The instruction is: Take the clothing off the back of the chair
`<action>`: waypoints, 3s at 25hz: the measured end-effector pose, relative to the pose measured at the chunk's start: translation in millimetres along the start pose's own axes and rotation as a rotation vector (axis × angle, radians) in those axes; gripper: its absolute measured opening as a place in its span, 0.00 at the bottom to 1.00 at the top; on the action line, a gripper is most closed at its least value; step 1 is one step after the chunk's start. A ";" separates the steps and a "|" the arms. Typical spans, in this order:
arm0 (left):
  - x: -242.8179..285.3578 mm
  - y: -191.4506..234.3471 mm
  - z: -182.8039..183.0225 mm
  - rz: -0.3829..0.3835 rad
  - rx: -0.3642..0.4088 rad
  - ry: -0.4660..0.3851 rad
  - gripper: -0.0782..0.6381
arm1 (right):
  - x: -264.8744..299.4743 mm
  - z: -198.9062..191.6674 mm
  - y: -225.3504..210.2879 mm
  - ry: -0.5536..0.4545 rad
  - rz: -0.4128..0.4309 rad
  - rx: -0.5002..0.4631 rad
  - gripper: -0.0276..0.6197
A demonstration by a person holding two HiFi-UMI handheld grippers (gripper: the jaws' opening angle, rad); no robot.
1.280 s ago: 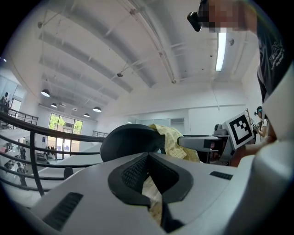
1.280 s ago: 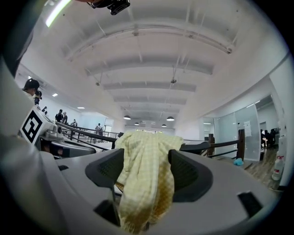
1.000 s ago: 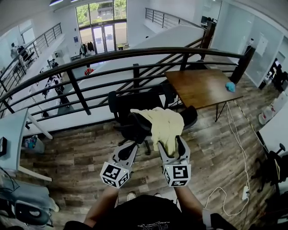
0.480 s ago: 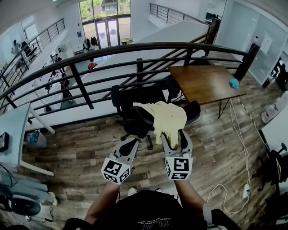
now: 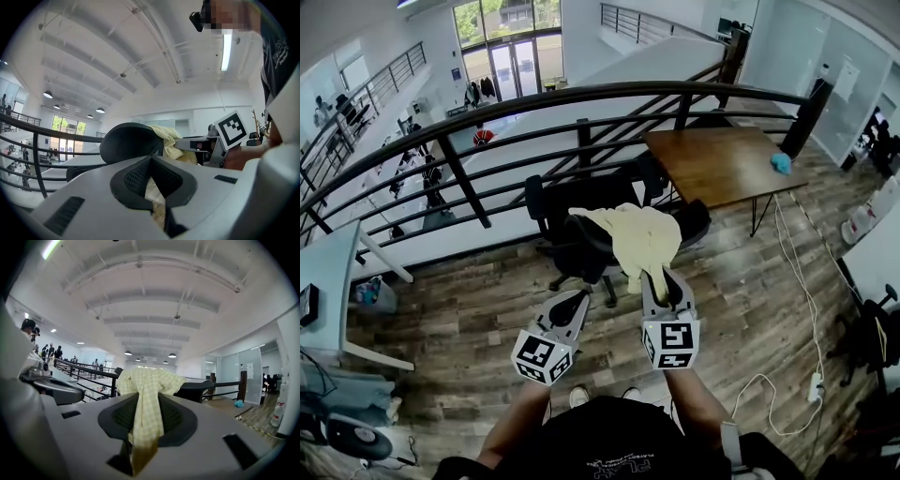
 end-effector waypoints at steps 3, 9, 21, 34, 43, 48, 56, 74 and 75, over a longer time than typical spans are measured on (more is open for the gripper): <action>-0.2 -3.5 -2.6 -0.002 -0.004 0.005 0.13 | -0.3 0.8 -2.6 0.010 0.022 0.012 0.17; -1.3 -6.9 -3.3 -0.014 -0.022 -0.002 0.13 | -5.6 0.7 -0.9 0.007 0.025 0.002 0.12; 13.3 -14.9 16.1 -0.048 0.034 -0.004 0.13 | -11.9 36.4 -10.4 -0.058 0.044 -0.012 0.11; 25.4 -15.1 44.5 -0.048 0.058 -0.065 0.13 | -20.5 80.8 -24.2 -0.165 0.001 0.025 0.11; 20.1 -12.2 73.2 -0.045 0.097 -0.105 0.13 | -40.1 105.1 -19.8 -0.244 0.003 0.007 0.12; 19.5 -14.8 76.7 -0.055 0.104 -0.117 0.13 | -56.0 112.3 -19.9 -0.277 -0.003 0.004 0.12; 24.5 -23.3 75.2 -0.078 0.097 -0.119 0.13 | -81.0 123.8 -26.7 -0.315 -0.020 -0.005 0.12; 16.4 -35.5 66.9 -0.137 0.087 -0.109 0.13 | -116.9 115.4 -20.9 -0.281 -0.077 -0.001 0.12; 13.5 -35.1 66.7 -0.142 0.089 -0.107 0.13 | -120.6 113.6 -20.1 -0.276 -0.086 0.006 0.12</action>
Point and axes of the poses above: the fingertips, and each gripper's own axes: x forward along the fingers, y to its left, z out of its top, the point moved 3 cm from there along -x, backward along the fingers, and after that the axes turned 9 degrees about -z, right-handed, at the moved point
